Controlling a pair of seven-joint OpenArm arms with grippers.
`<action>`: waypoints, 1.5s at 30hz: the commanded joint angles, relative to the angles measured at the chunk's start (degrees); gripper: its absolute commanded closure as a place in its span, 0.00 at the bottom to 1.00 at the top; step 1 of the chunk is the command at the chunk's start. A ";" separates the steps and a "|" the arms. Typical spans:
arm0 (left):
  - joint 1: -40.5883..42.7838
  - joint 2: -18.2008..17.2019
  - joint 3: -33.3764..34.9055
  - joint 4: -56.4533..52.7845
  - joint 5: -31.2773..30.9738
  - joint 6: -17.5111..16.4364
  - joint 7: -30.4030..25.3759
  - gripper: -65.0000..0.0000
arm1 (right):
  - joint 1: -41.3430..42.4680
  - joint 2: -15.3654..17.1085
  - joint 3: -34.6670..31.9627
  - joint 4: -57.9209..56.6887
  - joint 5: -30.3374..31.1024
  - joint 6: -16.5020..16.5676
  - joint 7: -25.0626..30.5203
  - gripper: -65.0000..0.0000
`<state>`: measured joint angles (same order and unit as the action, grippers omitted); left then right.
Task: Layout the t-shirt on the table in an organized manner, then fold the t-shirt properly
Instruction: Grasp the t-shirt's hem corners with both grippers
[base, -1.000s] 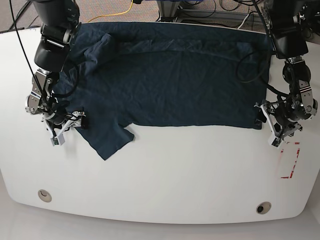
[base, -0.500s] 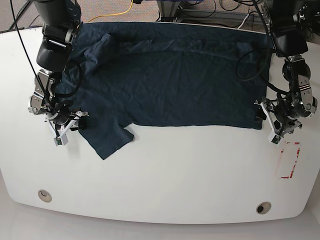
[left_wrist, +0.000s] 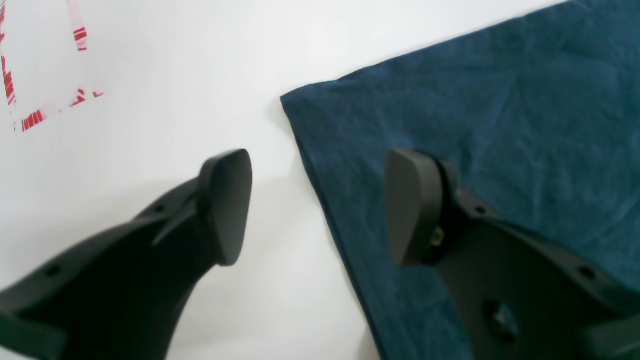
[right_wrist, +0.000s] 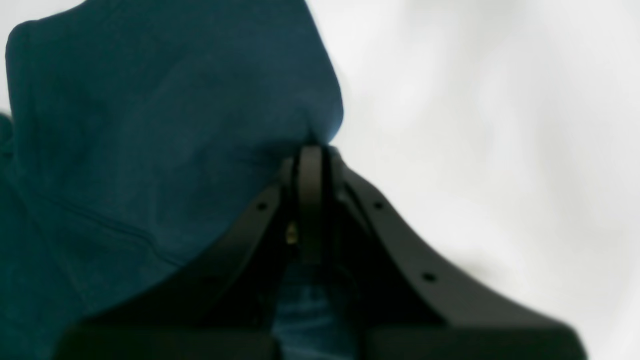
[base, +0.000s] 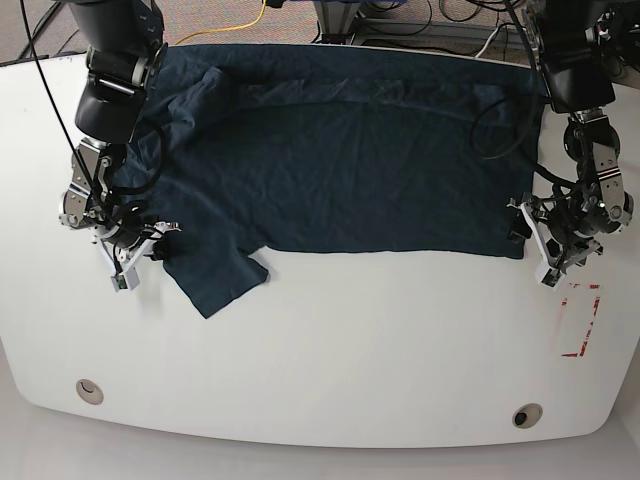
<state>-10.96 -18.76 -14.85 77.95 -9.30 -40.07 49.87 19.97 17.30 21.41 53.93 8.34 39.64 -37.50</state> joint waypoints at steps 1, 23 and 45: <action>-1.57 -0.88 -0.31 0.42 -0.68 0.07 -1.21 0.40 | 0.74 0.50 -0.09 0.35 -0.56 0.36 -1.41 1.00; -5.61 -0.88 0.13 -18.92 -0.68 0.07 -12.02 0.39 | 0.65 0.50 -0.09 0.44 -0.56 0.36 -1.41 1.00; -7.10 -0.80 4.96 -21.82 -0.77 0.07 -11.84 1.00 | -1.99 0.41 -0.09 4.84 -0.56 0.36 -1.49 1.00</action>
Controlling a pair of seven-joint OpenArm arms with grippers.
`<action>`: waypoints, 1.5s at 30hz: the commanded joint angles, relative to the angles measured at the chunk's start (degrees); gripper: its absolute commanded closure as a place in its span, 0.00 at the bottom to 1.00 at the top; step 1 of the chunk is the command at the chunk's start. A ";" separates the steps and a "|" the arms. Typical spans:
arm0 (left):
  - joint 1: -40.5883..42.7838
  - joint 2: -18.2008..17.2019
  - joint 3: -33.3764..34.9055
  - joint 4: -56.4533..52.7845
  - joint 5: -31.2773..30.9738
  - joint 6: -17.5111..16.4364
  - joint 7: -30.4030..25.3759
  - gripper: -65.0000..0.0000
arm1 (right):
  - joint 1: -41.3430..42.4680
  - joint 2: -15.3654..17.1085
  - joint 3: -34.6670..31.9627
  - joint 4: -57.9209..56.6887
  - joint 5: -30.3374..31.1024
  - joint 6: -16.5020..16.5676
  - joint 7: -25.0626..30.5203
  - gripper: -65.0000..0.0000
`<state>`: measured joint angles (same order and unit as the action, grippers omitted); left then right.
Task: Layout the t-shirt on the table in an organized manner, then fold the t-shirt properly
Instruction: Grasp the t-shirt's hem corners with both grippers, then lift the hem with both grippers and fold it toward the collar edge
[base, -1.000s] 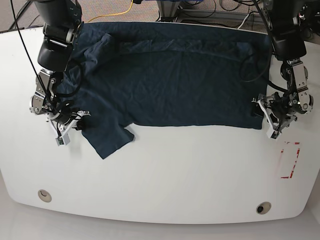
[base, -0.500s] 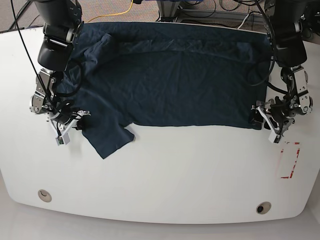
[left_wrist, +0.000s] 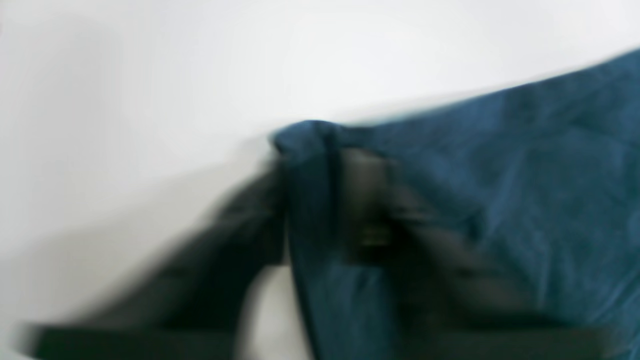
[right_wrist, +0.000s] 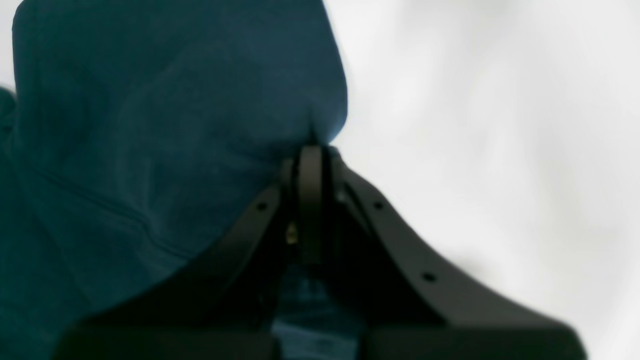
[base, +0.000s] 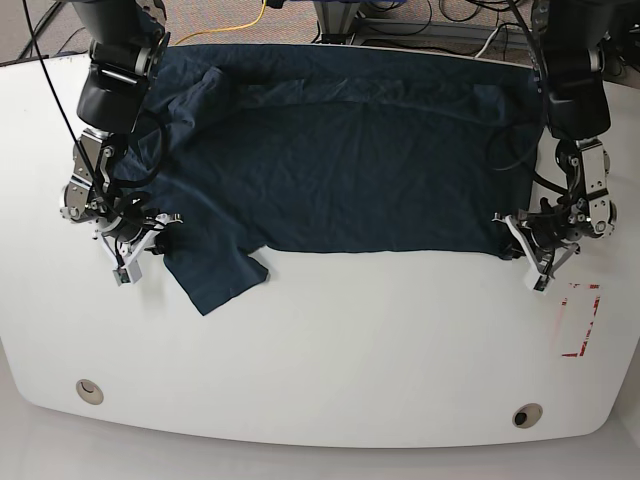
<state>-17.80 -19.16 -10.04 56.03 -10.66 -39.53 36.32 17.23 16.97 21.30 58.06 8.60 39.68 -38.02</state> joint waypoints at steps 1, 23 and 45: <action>-0.26 -0.31 0.15 0.10 0.68 -0.47 1.71 1.00 | 0.74 0.74 0.02 0.71 -0.82 0.32 -0.97 1.00; 6.15 1.53 -0.20 17.68 0.41 -0.47 1.79 1.00 | 0.66 1.01 0.46 12.93 -0.56 0.32 -10.02 1.00; 10.64 2.06 -7.41 25.68 0.41 -0.47 5.49 1.00 | -7.26 1.27 3.36 36.05 -0.56 0.32 -22.24 1.00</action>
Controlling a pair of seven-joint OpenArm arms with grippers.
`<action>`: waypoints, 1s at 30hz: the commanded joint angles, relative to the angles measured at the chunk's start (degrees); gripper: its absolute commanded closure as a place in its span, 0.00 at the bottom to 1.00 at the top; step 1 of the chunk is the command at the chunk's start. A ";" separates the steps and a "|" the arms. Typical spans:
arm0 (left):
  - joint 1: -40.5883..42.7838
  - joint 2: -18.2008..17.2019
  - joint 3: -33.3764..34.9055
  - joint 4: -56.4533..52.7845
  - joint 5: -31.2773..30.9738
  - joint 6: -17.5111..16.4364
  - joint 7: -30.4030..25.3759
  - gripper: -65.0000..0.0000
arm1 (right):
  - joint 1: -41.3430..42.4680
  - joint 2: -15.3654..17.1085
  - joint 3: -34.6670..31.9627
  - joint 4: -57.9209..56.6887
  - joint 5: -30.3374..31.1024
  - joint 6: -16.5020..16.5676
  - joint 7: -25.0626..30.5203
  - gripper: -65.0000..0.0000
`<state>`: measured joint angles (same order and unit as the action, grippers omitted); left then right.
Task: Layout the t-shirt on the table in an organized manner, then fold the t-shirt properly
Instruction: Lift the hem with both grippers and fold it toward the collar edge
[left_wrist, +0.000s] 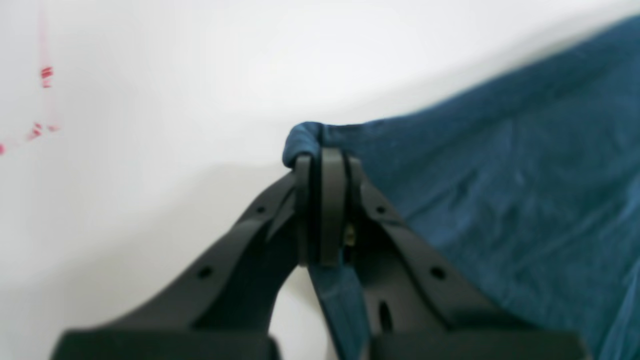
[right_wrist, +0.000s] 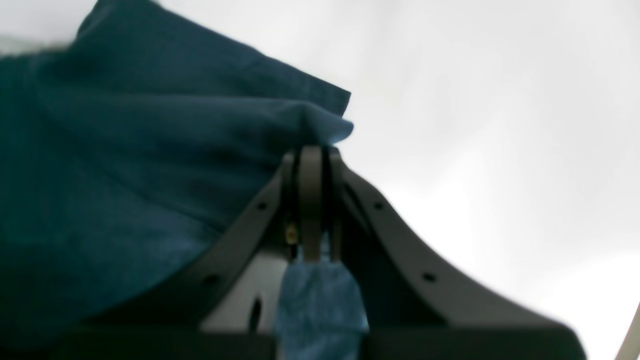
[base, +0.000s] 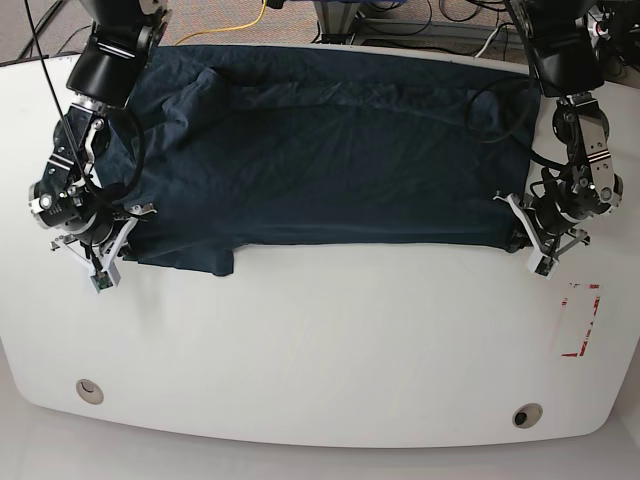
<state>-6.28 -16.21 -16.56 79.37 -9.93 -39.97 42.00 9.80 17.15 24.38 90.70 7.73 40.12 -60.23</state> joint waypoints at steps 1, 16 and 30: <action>-0.79 -0.89 -1.51 2.96 -0.31 -0.03 0.16 1.00 | -0.62 1.01 0.28 4.73 0.32 -0.12 -0.65 1.00; 2.55 -0.98 -5.03 7.09 -0.22 -0.03 6.49 1.00 | -10.11 0.04 1.60 21.00 0.32 -0.12 -7.42 1.00; 8.70 -0.98 -4.67 10.87 -0.04 -0.03 7.10 1.00 | -20.31 -3.92 7.66 24.95 0.41 -0.12 -9.27 1.00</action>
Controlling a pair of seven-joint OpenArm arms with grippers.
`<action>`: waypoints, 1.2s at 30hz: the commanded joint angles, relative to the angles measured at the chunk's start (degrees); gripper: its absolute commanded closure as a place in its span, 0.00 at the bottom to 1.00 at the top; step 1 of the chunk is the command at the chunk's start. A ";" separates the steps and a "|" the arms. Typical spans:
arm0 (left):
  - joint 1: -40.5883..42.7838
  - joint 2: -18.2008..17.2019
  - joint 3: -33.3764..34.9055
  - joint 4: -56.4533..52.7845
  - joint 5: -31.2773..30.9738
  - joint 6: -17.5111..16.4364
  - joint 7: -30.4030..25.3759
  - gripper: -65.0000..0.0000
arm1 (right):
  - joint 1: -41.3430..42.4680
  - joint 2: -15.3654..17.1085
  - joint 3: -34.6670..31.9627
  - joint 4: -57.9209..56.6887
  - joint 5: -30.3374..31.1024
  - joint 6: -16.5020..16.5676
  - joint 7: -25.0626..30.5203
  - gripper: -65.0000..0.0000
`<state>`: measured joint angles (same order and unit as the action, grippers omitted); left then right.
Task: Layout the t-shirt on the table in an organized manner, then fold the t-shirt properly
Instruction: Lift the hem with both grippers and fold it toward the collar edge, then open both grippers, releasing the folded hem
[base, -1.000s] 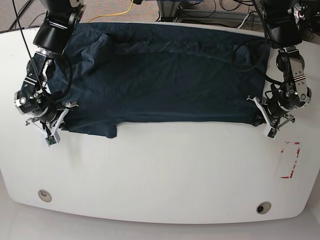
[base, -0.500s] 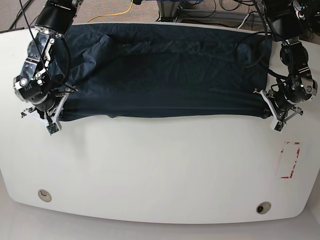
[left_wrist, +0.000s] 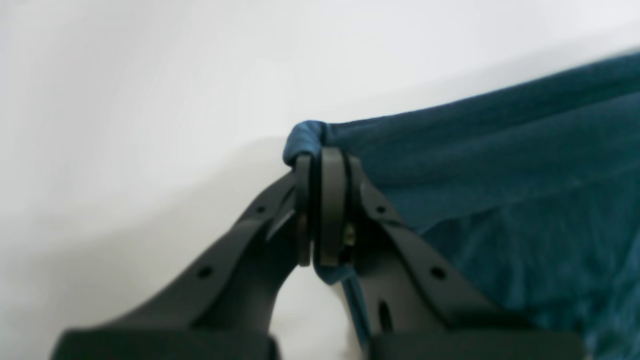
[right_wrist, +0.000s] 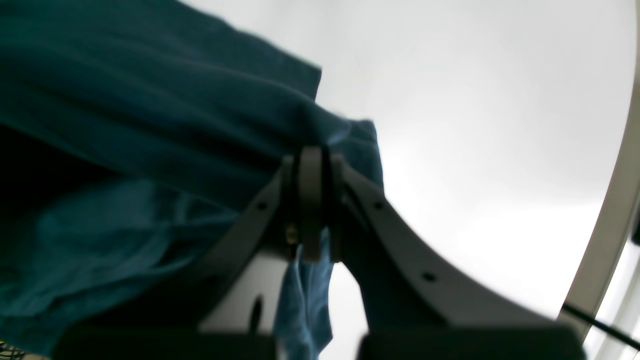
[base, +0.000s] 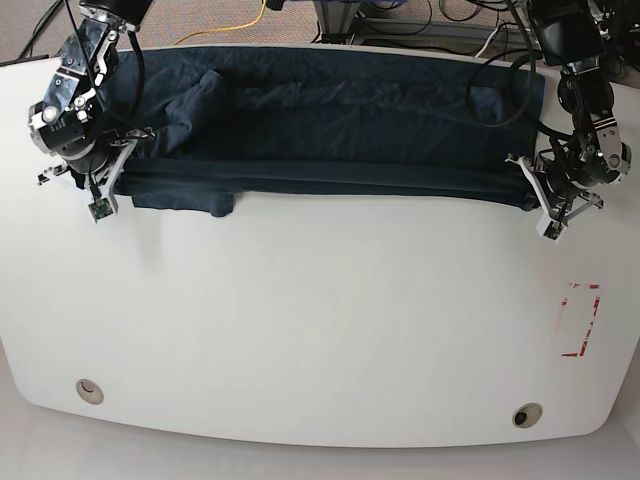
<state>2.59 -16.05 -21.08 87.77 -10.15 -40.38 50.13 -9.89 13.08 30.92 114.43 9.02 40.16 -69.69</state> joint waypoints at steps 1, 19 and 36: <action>0.53 -1.13 -0.15 3.18 0.17 0.38 -1.03 1.00 | -1.32 -0.20 1.74 1.22 -0.88 -0.16 0.11 1.00; 7.74 -4.74 3.72 5.46 0.17 0.38 -1.03 1.00 | -6.94 -3.81 6.05 1.04 -0.97 -0.16 0.11 0.68; 7.56 -5.88 3.89 5.55 0.00 0.38 -1.03 0.50 | -2.20 -3.46 11.68 1.22 -0.97 -0.16 0.11 0.18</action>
<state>10.68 -20.21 -16.93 92.23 -9.87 -39.97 49.71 -14.15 8.82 42.76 114.43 6.59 39.92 -71.05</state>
